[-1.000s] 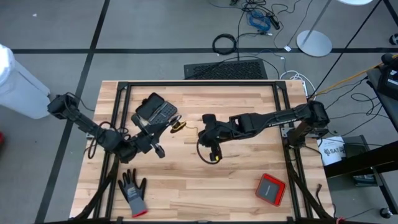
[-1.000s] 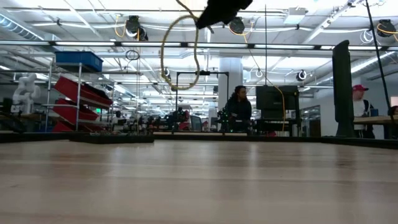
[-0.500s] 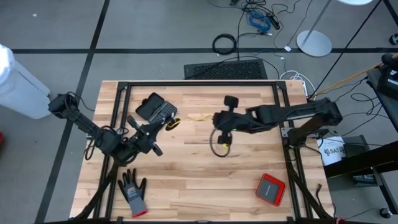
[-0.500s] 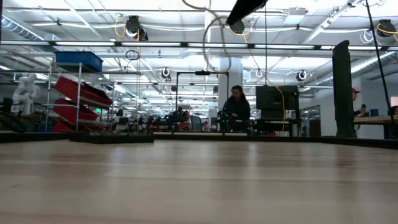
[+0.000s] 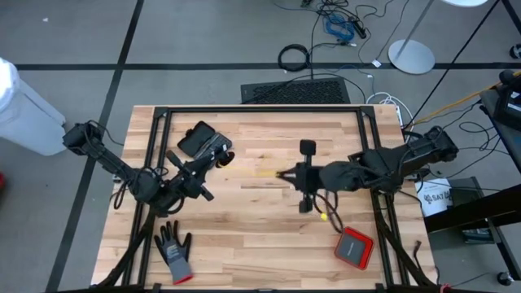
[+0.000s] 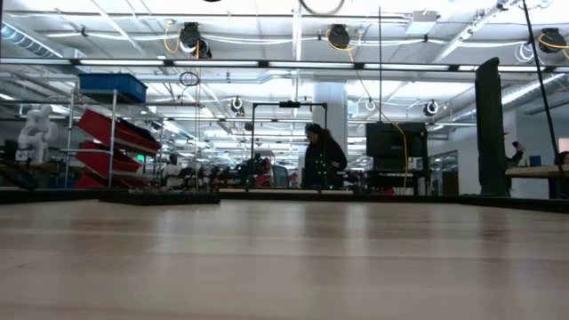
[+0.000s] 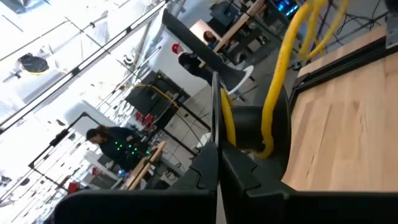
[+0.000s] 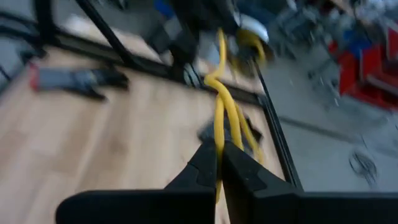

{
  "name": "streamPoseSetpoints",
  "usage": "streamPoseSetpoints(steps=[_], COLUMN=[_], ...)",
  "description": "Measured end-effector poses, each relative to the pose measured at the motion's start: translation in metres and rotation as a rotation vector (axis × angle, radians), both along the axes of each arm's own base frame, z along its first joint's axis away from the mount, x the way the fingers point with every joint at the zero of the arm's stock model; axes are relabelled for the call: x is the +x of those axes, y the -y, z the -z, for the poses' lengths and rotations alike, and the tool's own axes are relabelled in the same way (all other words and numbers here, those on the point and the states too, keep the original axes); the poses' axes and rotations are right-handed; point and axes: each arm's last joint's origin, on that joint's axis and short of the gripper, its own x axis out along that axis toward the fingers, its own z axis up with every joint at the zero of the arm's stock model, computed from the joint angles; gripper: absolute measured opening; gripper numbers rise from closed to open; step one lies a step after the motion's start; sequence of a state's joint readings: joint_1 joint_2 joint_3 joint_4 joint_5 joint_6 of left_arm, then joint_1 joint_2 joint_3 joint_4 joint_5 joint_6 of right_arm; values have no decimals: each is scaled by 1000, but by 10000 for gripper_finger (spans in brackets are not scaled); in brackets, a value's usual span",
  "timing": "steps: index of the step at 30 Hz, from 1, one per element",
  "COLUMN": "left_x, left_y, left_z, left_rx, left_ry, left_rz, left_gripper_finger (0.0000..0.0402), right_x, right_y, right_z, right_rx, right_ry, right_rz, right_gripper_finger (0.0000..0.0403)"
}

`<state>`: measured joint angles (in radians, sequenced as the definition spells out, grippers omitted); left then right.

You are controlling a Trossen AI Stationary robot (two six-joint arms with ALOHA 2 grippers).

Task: Coil cords
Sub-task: Uncoil the yellow wire from the spool

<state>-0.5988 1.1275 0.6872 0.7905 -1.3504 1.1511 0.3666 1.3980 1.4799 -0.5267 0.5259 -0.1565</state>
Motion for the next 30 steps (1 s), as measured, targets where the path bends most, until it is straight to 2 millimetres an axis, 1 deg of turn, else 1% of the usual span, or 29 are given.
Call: streamPoseSetpoints(steps=[3,7,13,19,26,30], left_x=[2,5,9,11,12,13], left_y=[-3,-6,-11,-12,-11,-10], left_z=[2,5,5,4,3,0], left_rx=[-14,-20,-52,-59,-58,-86], left_ry=[8,4,54,75,100,161], left_rz=[-9,-16,18,57,119,200], left_gripper_finger=[2,2,2,2,2,2], right_x=[2,9,26,45,63,76], right_y=[-10,-18,-25,-22,-11,-5], right_z=[-3,-4,9,24,41,55], right_rx=[14,44,67,98,117,124], right_ry=[44,76,59,18,-35,-66], right_rz=[-91,-189,-298,-353,-326,-316], right_gripper_finger=[0,0,0,0,0,0])
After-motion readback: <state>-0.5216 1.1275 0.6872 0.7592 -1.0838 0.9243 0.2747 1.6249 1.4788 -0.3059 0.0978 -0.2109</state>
